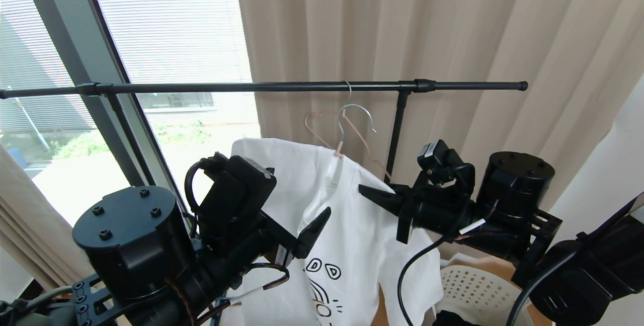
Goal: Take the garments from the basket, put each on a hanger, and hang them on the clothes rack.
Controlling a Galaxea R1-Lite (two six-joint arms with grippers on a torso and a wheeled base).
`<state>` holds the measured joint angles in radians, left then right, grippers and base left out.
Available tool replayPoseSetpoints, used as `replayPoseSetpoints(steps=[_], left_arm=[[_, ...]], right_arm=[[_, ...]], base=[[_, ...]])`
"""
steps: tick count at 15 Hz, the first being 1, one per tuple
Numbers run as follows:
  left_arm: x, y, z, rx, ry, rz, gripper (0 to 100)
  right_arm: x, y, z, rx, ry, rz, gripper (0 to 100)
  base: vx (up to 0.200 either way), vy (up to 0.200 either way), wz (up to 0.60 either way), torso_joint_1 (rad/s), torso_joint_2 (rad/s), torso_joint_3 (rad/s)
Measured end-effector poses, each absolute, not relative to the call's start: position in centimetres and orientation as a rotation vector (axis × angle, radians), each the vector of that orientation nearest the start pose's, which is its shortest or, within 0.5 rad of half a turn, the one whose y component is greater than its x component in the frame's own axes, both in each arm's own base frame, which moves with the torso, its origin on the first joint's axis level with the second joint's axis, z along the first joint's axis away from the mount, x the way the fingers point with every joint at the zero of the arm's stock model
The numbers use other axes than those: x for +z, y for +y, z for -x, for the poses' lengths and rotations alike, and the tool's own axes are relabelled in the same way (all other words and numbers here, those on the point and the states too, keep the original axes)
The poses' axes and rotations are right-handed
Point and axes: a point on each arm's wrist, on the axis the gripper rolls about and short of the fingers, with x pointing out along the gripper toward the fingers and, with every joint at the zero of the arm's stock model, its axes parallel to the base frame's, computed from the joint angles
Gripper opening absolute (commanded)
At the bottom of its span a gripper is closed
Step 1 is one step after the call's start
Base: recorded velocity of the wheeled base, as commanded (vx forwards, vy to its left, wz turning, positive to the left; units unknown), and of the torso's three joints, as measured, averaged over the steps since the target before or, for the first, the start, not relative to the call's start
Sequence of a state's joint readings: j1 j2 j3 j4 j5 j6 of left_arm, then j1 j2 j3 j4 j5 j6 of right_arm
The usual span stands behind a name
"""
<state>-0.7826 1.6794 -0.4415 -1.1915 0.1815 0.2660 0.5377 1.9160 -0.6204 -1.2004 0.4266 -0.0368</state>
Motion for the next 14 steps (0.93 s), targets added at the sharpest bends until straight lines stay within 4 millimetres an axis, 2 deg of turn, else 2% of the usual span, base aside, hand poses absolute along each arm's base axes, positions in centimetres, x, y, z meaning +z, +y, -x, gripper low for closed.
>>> replayPoseSetpoints(steps=[2,4,6,9,11,14], left_arm=[[15.6,-17.6,-19.1,-0.626,-0.045,-0.257,100],[16.1,-15.9,-19.7,-0.626,-0.058,-0.241,100],[16.2,-13.4,-20.3,-0.648,-0.059,-0.222,100],[15.9,-8.2,-20.9,-0.72,-0.029,-0.155,100],[15.7,-5.3,-21.1,-0.743,0.0,-0.096,100],[14.8,-2.7,-21.7,-0.746,0.044,-0.059,100]], right_arm=[[12.4,17.0,-27.3,0.961,0.084,0.039,0],[12.2,16.1,-27.6,1.007,0.092,0.035,0],[12.0,14.7,-27.8,1.097,0.086,0.036,0],[11.7,12.0,-28.0,1.201,0.044,0.05,0],[11.5,10.9,-27.9,1.255,0.042,0.044,0],[11.4,10.3,-27.8,1.259,0.042,0.043,0]], base=[[0.0,0.0,0.0,0.0,0.0,0.0],[0.0,0.0,0.0,0.0,0.0,0.0],[0.0,0.0,0.0,0.0,0.0,0.0],[0.0,0.0,0.0,0.0,0.0,0.0],[0.0,0.0,0.0,0.0,0.0,0.0],[0.0,0.0,0.0,0.0,0.0,0.0]])
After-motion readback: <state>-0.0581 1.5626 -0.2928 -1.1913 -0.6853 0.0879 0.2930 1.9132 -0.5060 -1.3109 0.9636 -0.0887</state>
